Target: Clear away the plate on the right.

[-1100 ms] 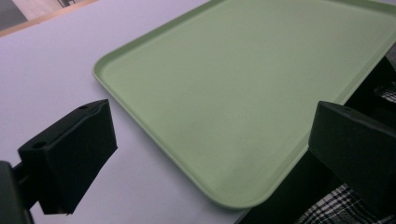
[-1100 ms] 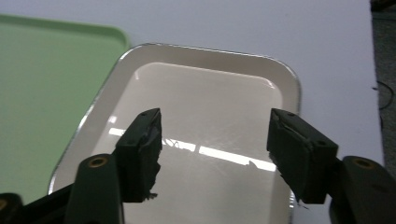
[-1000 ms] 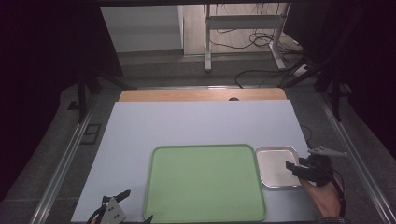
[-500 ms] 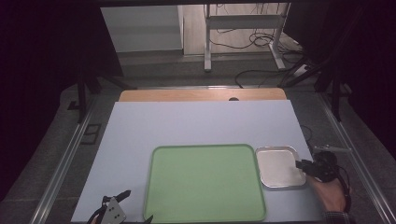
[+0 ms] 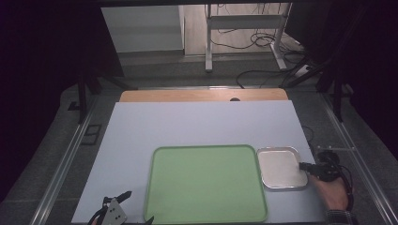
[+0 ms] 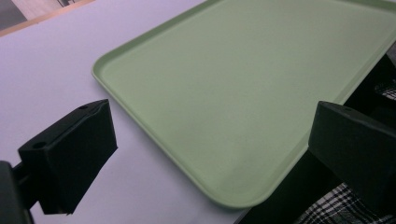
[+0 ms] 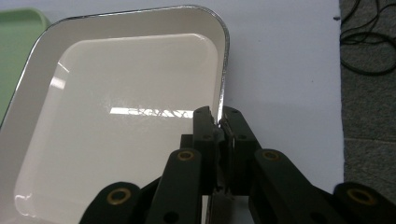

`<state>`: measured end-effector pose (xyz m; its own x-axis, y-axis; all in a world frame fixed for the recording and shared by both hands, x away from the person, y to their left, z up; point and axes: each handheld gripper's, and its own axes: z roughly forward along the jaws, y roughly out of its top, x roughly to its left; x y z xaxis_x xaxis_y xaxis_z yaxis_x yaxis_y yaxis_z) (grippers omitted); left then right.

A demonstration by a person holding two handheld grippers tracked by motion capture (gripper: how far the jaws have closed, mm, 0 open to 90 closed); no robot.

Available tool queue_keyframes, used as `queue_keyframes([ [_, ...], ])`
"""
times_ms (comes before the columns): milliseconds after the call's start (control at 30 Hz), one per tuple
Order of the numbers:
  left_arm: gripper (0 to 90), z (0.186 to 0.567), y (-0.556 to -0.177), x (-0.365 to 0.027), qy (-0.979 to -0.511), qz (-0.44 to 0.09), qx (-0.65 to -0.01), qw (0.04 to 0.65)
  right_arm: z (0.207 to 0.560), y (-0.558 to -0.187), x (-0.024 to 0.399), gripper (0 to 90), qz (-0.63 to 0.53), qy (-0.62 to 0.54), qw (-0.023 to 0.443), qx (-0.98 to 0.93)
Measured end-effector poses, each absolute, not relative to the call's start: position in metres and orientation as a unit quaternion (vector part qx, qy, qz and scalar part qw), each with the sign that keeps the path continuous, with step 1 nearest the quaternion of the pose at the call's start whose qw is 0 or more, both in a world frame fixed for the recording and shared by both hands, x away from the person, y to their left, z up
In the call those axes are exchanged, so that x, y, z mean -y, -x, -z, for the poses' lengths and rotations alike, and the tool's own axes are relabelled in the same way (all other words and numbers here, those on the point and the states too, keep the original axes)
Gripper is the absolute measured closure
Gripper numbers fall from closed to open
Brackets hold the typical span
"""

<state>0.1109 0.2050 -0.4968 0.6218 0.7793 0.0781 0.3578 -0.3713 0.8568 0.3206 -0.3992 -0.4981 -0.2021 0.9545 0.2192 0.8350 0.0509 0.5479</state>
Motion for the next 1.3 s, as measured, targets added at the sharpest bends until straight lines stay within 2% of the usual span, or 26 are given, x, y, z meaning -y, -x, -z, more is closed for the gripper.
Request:
queue_keyframes([
  [333, 0.8, 0.497, -0.111, -0.205, -0.791, -0.245, -0.36, 0.431, 0.499, -0.322, 0.411, 89.2, -0.328, -0.652, 0.059, -0.681],
  [867, 0.8, 0.497, -0.111, -0.205, -0.79, -0.245, -0.36, 0.431, 0.488, -0.316, 0.415, 88.9, -0.363, -0.654, 0.064, -0.661],
  [1300, 0.8, 0.497, -0.111, -0.205, -0.79, -0.244, -0.361, 0.431, 0.483, -0.315, 0.398, 88.8, -0.375, -0.643, 0.054, -0.666],
])
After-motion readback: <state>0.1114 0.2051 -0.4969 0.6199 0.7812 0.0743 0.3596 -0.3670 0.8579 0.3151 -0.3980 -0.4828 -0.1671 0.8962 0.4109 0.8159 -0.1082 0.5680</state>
